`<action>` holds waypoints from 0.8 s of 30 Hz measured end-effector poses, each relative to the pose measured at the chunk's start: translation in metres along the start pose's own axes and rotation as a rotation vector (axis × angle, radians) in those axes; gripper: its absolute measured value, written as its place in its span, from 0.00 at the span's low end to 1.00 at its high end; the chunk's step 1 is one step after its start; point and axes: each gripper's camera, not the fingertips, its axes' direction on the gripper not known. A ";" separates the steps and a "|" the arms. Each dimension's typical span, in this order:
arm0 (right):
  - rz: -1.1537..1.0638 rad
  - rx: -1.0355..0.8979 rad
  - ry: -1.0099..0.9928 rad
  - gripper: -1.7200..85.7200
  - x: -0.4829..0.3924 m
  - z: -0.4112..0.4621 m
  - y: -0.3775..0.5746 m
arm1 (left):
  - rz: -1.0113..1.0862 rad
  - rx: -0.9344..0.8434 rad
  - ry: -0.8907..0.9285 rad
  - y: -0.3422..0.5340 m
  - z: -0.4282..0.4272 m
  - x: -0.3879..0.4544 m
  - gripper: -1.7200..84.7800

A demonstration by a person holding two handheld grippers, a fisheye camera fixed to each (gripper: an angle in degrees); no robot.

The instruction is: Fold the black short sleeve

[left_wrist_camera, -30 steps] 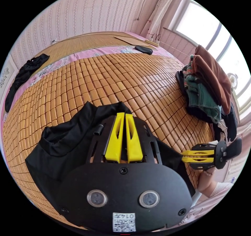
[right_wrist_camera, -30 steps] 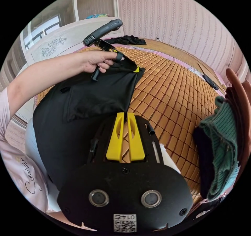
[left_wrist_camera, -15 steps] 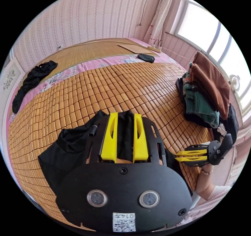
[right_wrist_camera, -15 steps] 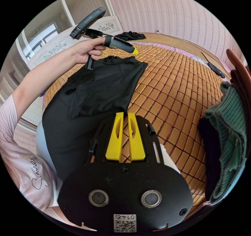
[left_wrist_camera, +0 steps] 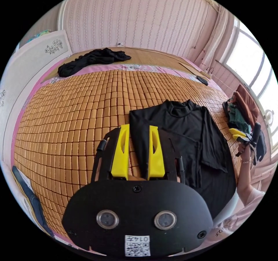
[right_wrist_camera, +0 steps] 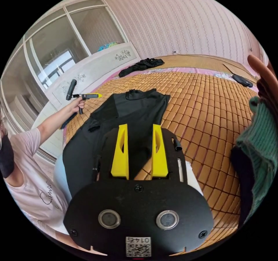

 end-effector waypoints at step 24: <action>0.107 -0.113 0.276 0.02 0.037 0.082 -0.230 | -0.036 0.175 0.075 -0.133 -0.101 0.065 0.01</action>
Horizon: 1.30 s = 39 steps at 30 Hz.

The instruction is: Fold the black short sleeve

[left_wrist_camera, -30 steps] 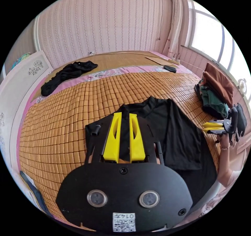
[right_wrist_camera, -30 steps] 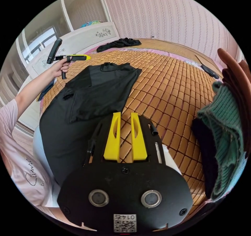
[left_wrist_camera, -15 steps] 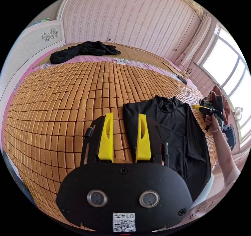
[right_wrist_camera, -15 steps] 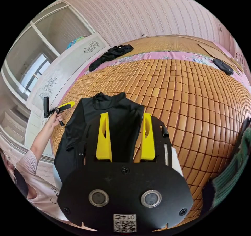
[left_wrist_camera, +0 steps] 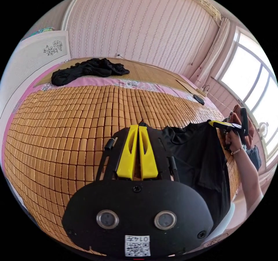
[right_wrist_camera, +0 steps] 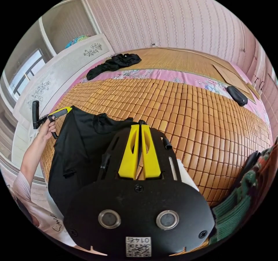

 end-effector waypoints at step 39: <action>0.047 0.144 -0.291 0.03 -0.173 -0.313 0.467 | 0.045 -0.027 0.124 0.406 -0.423 0.180 0.01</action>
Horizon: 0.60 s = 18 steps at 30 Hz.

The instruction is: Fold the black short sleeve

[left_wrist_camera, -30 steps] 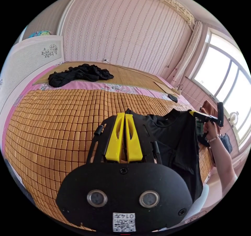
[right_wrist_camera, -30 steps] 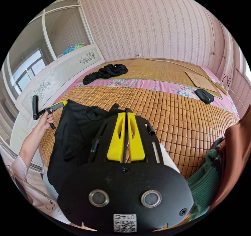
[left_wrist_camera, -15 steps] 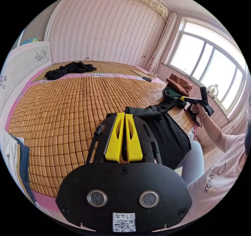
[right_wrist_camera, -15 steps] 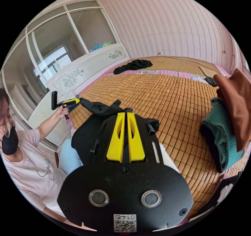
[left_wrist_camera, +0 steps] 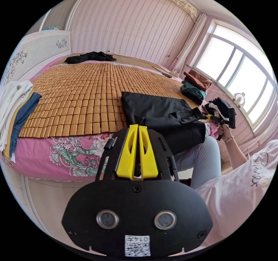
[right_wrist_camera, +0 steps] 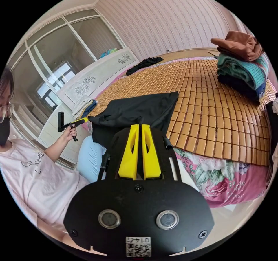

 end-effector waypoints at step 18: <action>-0.152 -0.115 0.080 0.04 -0.108 0.044 0.028 | 0.083 -0.040 0.036 0.024 0.023 0.108 0.12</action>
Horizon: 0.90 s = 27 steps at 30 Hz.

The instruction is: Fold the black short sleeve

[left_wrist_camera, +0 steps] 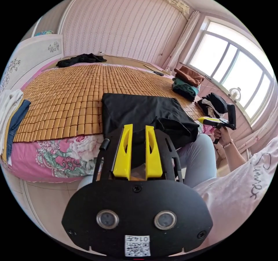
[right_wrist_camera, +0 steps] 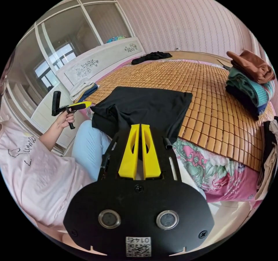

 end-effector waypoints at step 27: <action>-0.142 -0.519 -0.073 0.09 -0.081 0.103 0.041 | 0.122 -0.252 -0.023 0.088 0.032 0.061 0.09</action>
